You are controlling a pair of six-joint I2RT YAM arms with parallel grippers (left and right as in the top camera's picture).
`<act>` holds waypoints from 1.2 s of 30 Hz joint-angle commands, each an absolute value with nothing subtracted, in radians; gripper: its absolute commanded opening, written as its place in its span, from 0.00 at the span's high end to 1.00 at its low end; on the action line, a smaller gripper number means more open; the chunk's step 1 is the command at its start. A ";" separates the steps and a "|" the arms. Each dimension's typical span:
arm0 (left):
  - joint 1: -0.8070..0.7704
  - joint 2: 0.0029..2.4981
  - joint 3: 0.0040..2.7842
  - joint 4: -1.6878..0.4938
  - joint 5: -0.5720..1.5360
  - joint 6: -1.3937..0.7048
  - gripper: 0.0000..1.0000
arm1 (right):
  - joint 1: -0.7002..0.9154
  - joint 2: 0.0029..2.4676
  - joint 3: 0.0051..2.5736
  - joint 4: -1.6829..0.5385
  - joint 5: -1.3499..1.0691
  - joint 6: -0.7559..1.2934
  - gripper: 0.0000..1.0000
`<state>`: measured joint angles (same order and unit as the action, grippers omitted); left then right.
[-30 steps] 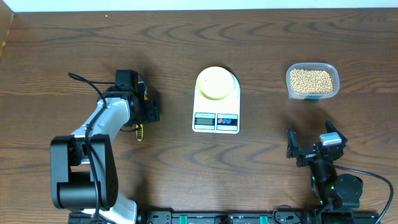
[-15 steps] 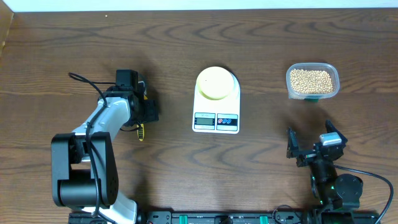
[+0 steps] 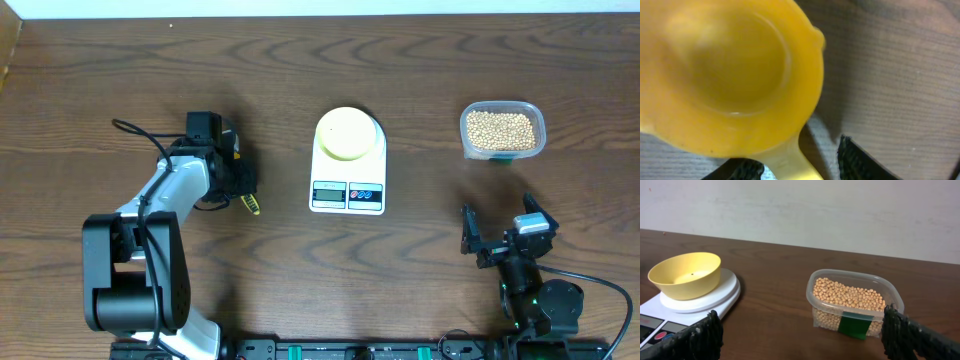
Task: Scoop item into bowl and weigh 50g on scale
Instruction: 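Grasp the yellow scoop handle with the left gripper and lift it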
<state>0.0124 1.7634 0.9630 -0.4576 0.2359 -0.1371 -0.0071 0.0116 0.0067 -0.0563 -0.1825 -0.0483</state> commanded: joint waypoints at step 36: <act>0.015 1.794 0.920 -0.391 0.033 -0.324 0.57 | -0.001 0.005 0.006 -0.061 -0.178 -0.058 0.01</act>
<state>0.0113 1.7668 0.9531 -0.4000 0.0456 -0.3161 -0.0071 0.0116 0.0067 -0.0563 -0.1825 -0.0483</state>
